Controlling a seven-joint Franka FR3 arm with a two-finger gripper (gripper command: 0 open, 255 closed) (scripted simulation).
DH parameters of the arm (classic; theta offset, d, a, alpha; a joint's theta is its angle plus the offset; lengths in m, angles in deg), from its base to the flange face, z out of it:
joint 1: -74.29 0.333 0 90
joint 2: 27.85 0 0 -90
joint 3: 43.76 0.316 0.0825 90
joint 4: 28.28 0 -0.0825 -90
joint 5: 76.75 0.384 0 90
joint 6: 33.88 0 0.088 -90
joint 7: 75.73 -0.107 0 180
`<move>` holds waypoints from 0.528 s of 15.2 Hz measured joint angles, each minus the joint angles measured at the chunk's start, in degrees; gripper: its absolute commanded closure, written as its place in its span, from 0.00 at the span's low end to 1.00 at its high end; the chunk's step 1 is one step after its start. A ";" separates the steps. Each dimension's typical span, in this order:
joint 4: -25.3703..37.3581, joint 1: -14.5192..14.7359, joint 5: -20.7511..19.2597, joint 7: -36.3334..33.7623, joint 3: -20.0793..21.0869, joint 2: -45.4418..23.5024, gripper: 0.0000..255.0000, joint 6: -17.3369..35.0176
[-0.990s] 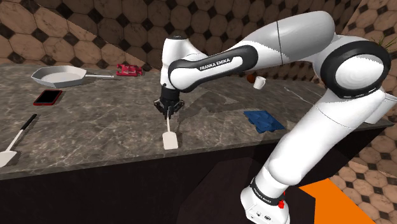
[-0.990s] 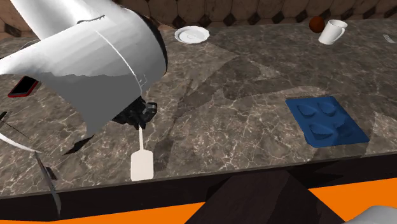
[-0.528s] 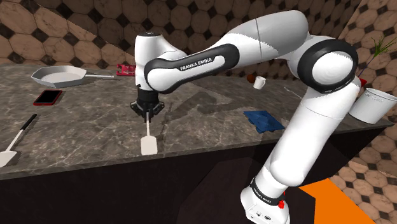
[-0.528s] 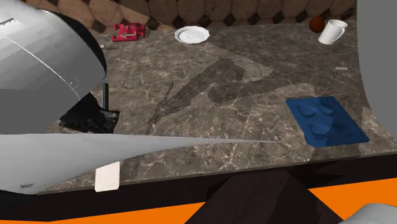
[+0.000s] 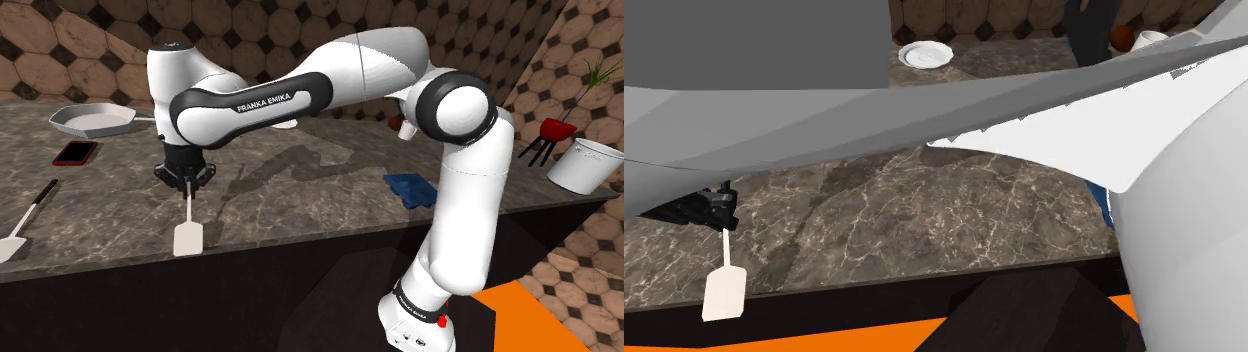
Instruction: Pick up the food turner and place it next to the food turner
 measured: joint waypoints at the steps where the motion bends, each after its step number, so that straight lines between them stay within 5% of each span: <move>1: 3.58 1.28 -1.01 -1.09 0.01 -2.53 1.00 -1.31; 8: 28.02 10.94 -5.97 -6.20 -0.79 -18.49 1.00 -10.87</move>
